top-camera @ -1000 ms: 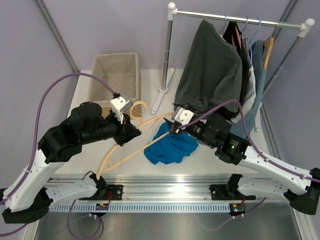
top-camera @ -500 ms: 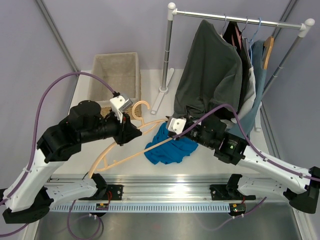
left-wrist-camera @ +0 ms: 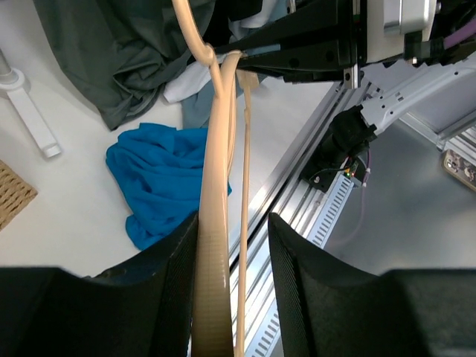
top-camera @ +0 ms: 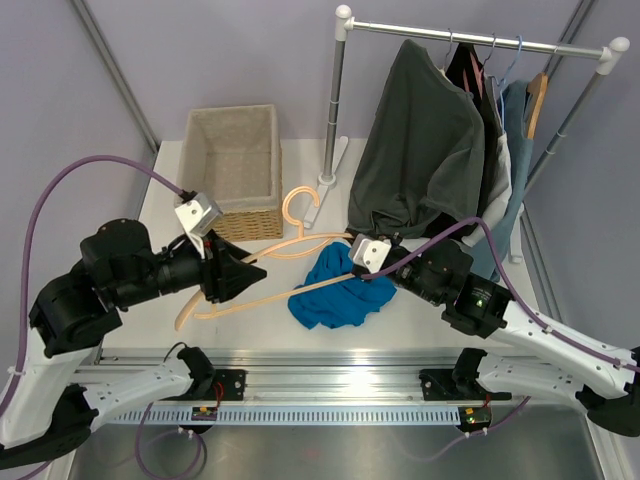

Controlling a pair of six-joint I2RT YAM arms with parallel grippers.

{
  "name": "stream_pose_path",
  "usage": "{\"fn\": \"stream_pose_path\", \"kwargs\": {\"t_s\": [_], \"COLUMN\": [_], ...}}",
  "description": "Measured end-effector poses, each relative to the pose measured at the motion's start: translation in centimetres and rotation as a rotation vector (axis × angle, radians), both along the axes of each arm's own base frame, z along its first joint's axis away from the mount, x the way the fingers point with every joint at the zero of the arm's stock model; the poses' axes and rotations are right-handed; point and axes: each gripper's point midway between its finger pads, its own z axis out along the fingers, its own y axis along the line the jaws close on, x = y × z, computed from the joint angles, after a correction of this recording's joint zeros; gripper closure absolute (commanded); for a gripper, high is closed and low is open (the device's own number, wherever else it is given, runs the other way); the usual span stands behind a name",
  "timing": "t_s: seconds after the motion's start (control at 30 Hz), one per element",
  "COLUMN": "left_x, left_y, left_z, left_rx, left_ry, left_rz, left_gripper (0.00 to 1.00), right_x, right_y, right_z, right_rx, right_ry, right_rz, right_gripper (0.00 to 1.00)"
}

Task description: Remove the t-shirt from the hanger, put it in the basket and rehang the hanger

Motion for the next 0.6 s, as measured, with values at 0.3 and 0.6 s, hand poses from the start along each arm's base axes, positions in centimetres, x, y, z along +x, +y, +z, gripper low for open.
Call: {"fn": "stream_pose_path", "kwargs": {"t_s": [0.3,0.6], "left_x": [-0.7,-0.6], "left_y": [2.4,2.6], "left_z": [-1.1,-1.2], "left_rx": [0.043,0.045], "left_ry": [0.004,0.004], "left_rz": [0.053,0.069], "left_gripper": [0.97,1.0], "right_x": [0.1,0.1], "right_y": [-0.9,-0.9], "right_z": [0.2,0.2], "right_rx": [0.004,0.004], "right_ry": [-0.014,-0.014], "right_rz": [-0.032,-0.03], "right_gripper": [1.0,0.96]}}
